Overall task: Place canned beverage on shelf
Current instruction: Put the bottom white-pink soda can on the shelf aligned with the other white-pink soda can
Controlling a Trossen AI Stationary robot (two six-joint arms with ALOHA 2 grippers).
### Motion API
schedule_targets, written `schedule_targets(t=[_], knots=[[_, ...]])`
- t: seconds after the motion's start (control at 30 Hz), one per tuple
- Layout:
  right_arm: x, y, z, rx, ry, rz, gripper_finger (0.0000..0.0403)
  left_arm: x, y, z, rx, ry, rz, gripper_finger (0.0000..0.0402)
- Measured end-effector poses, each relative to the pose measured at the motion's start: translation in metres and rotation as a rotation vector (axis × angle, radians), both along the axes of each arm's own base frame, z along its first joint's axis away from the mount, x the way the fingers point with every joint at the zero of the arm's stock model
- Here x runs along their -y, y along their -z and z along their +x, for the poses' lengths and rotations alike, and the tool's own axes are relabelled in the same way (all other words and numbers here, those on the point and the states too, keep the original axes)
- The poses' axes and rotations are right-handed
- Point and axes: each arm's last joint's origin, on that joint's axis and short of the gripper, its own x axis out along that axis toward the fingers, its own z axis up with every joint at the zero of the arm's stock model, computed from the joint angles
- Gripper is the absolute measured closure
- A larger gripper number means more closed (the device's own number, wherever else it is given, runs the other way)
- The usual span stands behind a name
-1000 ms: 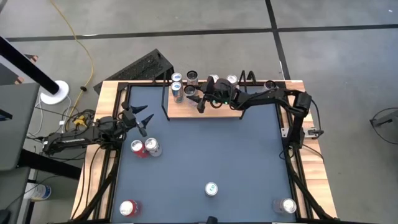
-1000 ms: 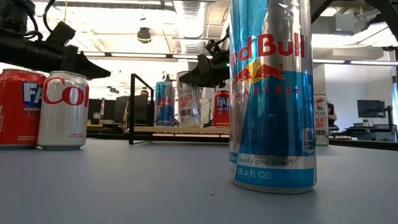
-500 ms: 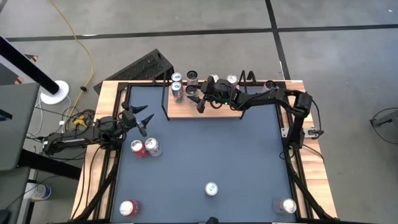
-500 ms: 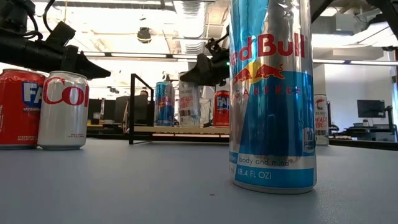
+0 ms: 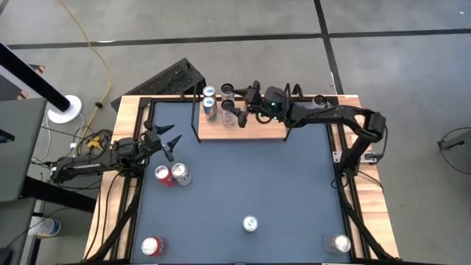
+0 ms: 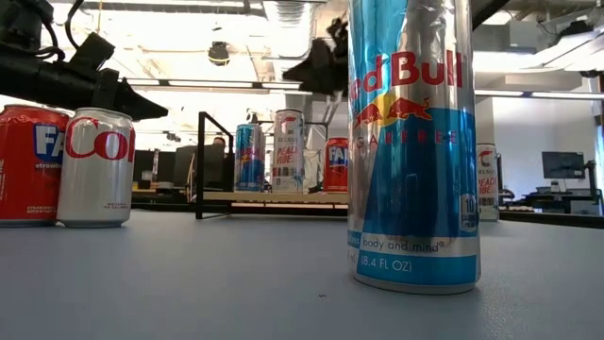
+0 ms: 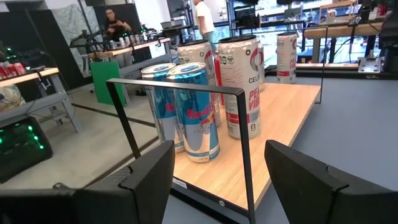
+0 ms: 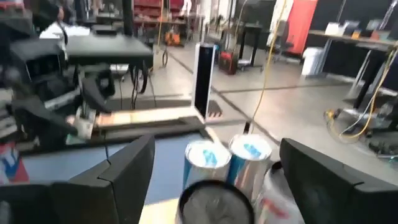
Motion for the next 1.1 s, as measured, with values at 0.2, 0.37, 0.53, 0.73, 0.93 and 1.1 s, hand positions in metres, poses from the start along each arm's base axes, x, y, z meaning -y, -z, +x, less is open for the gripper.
schedule_targets(t=[0.2,0.37,0.53,0.73,0.93,1.1], knots=[[-0.032,-0.025,-0.009,-0.018,-0.069,0.001,0.0054,0.0,0.0,0.0,0.0,0.001,0.0,0.0162],[-0.065,-0.028,-0.007,-0.08,-0.164,-0.021,0.0057,0.0,0.0,0.0,0.0,0.0,0.0,0.0162],[-0.085,-0.02,-0.001,-0.137,-0.226,-0.029,0.0062,0.0,0.0,0.0,0.0,0.0,0.0,0.0162],[-0.09,-0.015,-0.001,-0.186,-0.245,-0.029,0.0063,0.0,0.0,0.0,0.0,0.001,0.0,0.0162],[-0.089,-0.012,0.0,-0.183,-0.242,-0.029,0.0063,0.0,0.0,0.0,0.0,0.001,0.0,0.0162],[-0.087,-0.009,0.001,-0.186,-0.236,-0.022,0.0063,0.0,0.0,0.0,0.0,0.001,0.0,0.0162]])
